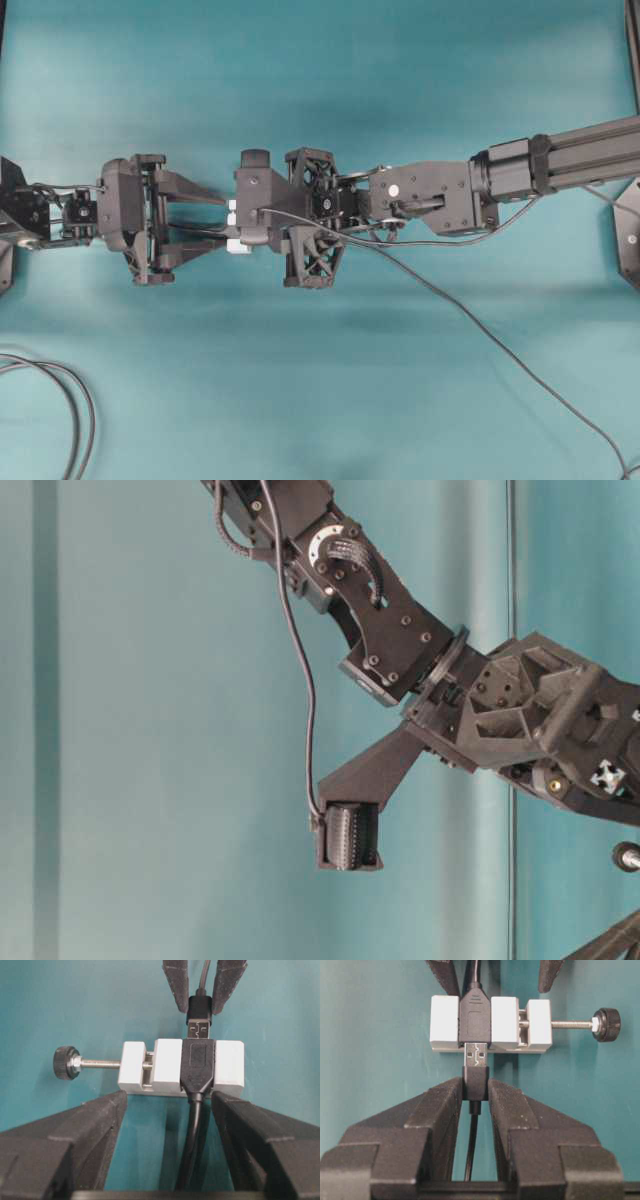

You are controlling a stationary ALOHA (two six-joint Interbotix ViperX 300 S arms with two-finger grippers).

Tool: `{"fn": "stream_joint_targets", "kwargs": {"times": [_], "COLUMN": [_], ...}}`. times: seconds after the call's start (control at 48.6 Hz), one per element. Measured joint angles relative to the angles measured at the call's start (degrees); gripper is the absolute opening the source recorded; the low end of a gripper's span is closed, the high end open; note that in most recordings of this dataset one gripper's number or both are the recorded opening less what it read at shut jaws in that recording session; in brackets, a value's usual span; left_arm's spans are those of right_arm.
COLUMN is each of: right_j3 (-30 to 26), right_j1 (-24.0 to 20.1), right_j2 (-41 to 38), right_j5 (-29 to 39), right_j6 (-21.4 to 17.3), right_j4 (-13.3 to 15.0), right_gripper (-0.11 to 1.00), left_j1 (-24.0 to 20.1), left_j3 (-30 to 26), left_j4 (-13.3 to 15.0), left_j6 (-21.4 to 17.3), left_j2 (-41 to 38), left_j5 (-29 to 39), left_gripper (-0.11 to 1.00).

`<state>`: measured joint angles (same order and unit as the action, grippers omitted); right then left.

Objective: Insert the USB cable into the female connector supported by the left arm.
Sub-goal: 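Align the plug with the clamped connector, left gripper steadying the clamp, then push the USB plug into the clamped connector with the right gripper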

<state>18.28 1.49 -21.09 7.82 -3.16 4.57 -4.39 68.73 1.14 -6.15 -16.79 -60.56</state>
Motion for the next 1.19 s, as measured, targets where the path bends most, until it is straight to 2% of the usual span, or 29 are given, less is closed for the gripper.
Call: {"fn": "stream_joint_targets", "kwargs": {"times": [0.885,1.194], "right_j3": [-0.09,-1.76], "right_j1": [-0.09,-0.09], "right_j2": [-1.14,-1.14], "right_j5": [-0.35,0.53], "right_j6": [0.18,0.26], "right_j4": [0.0,0.0], "right_gripper": [0.21,0.21], "left_j1": [0.09,0.18], "left_j3": [-0.88,-0.97], "left_j4": [-0.09,-0.18], "left_j6": [-0.09,-0.09], "left_j2": [-0.09,-0.09], "left_j5": [0.09,0.79], "left_gripper": [0.76,0.76]}}
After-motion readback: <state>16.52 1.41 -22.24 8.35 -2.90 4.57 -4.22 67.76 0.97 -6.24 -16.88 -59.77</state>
